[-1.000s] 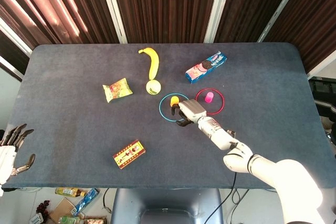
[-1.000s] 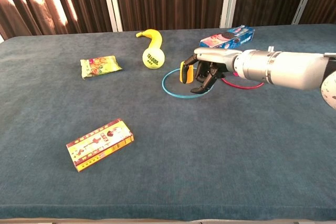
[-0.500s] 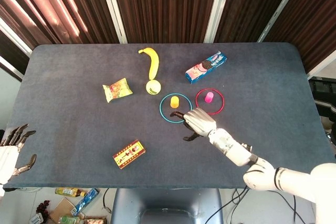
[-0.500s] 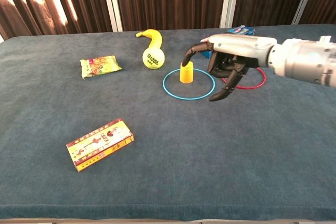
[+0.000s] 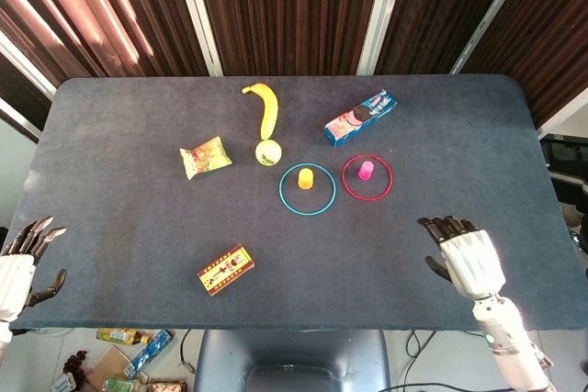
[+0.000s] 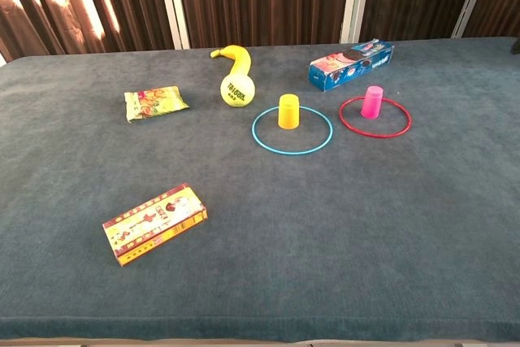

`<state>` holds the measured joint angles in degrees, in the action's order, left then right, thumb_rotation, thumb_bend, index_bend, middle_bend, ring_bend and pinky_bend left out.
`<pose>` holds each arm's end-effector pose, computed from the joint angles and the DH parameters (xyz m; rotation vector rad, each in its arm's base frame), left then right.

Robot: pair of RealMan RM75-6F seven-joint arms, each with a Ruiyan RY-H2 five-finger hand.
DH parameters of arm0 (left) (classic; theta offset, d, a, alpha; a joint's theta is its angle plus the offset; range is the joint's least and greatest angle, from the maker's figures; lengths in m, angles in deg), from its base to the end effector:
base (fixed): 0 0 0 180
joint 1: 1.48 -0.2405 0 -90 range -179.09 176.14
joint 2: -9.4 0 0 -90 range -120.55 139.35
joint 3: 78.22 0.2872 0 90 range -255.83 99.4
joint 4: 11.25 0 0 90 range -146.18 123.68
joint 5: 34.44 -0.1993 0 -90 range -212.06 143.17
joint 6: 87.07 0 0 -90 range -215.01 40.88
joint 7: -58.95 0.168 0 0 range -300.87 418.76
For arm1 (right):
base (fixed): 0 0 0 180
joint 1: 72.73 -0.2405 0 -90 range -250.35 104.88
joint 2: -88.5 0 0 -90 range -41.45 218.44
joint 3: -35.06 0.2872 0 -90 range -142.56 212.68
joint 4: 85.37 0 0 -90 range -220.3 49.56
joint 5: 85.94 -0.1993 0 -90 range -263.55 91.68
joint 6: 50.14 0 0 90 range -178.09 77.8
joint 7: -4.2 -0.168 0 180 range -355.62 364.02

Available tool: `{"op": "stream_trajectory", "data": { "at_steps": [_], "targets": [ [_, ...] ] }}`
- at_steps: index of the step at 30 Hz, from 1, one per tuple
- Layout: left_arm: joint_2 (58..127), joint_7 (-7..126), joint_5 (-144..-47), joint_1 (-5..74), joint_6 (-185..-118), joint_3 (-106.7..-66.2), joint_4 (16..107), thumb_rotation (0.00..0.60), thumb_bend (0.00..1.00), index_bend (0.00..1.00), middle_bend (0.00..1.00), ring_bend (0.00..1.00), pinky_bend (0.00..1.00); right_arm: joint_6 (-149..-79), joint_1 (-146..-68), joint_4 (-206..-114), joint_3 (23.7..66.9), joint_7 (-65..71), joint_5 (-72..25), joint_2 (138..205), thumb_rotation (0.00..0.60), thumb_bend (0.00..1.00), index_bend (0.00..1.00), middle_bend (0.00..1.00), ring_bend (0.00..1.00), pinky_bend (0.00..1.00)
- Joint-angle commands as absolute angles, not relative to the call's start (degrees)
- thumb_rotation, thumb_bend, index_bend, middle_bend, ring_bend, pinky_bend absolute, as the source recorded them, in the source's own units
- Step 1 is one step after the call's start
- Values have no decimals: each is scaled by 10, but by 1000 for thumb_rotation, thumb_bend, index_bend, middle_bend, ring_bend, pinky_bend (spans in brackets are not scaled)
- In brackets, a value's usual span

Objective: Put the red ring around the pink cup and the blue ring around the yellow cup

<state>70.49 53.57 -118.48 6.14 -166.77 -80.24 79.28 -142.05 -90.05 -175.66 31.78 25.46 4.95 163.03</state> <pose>-0.3465 0.2203 0.1909 -1.4223 -0.9736 -0.8651 -0.2660 -0.2469 0.1205 1.6030 -0.5178 0.9569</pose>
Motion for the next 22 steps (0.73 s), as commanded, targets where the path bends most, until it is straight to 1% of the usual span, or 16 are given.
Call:
{"op": "stream_trajectory", "data": {
  "at_steps": [1,2,3,6,11,17,22],
  "targets": [
    [710,555,-1174,61,-1669,-806,799,600,379,157,47,53,256,-1450,-833,-1778,308,234,-22,1603,600,198,129,155,61,123],
    [711,560,-1172,61,-1669,-807,800,600,380,154,47,54,256,-1448,-828,-1776,310,231,-29,1603,600,194,88,118,26,71],
    [712,565,-1171,61,-1669,-808,802,600,380,151,47,54,257,-1444,-824,-1773,312,228,-36,1602,600,194,50,89,6,41],
    [717,579,-1167,62,-1672,-811,805,600,380,144,46,53,258,-1425,-817,-1768,317,218,-55,1598,600,194,0,32,0,5],
    [728,598,-1168,61,-1681,-813,805,600,381,131,46,52,259,-1413,-810,-1752,327,195,-55,1599,600,194,0,0,0,0],
    [732,610,-1171,64,-1677,-811,807,600,380,131,46,50,260,-1434,-796,-1749,333,179,-23,1597,600,194,0,0,0,0],
    [732,617,-1173,66,-1672,-808,810,600,382,131,46,50,261,-1428,-790,-1749,335,172,-14,1596,600,194,0,0,0,0]
  ]
}}
